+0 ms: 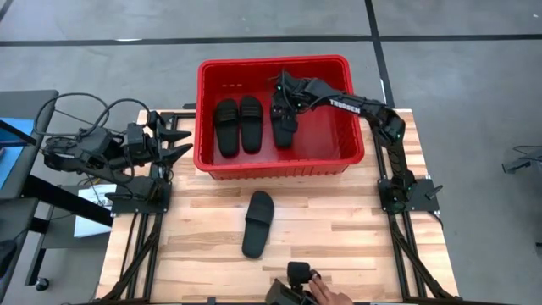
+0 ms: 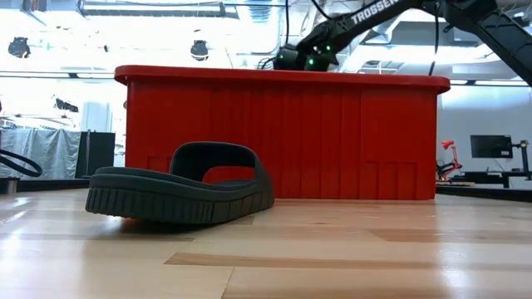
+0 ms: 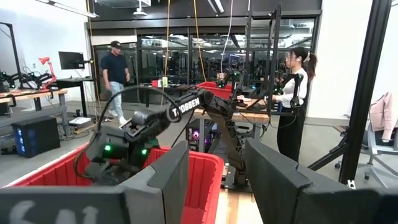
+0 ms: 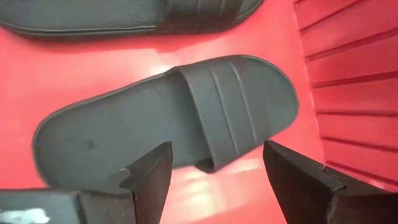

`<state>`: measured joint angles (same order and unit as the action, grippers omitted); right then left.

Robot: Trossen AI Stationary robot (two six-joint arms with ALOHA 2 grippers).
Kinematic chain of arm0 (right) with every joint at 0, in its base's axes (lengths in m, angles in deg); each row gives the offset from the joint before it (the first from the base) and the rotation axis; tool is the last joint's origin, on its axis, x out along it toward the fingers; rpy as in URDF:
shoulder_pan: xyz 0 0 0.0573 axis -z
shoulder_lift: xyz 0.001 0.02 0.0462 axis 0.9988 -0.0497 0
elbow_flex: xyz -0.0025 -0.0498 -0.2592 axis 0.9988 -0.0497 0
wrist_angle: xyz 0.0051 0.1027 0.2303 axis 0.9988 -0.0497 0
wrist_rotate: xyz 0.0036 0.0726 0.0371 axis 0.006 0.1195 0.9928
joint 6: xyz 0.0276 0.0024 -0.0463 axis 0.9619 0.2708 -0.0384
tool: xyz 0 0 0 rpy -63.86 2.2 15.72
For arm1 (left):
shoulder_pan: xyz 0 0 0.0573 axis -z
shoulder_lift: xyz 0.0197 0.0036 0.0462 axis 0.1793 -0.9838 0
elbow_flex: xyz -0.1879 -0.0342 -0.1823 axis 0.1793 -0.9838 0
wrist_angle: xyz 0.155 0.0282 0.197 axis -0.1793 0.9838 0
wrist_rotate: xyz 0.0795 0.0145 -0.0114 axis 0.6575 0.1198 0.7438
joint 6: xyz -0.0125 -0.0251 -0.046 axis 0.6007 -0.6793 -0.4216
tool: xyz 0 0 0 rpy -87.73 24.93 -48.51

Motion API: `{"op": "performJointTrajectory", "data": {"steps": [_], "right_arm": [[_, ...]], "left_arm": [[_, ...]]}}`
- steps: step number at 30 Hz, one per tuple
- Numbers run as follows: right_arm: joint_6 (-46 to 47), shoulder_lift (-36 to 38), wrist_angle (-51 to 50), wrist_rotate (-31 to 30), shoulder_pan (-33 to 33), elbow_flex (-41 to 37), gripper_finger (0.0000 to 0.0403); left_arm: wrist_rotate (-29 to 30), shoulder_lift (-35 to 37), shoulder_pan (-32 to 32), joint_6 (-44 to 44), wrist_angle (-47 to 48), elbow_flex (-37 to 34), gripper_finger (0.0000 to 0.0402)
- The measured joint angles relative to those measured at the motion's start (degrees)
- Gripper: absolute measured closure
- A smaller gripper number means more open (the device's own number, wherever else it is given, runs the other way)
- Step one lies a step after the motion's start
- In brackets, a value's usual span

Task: Pick and place slides into bin
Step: Put the black slide into the red container

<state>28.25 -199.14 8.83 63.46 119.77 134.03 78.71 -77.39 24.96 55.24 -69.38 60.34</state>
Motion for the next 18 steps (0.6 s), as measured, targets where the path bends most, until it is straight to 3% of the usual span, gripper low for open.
{"op": "performJointTrajectory", "data": {"steps": [15, 18], "right_arm": [[0.8, 0.0, -21.8, -1.5, -3.0, 27.8, 0.0159], [1.2, 3.6, -21.5, -1.8, -5.2, 25.8, 0.0159]], "left_arm": [[0.0, 0.0, 0.0, 0.0, 0.0, 0.0, 0.0255], [0.0, 0.0, 0.0, 0.0, 0.7, 0.0, 0.0255]]}}
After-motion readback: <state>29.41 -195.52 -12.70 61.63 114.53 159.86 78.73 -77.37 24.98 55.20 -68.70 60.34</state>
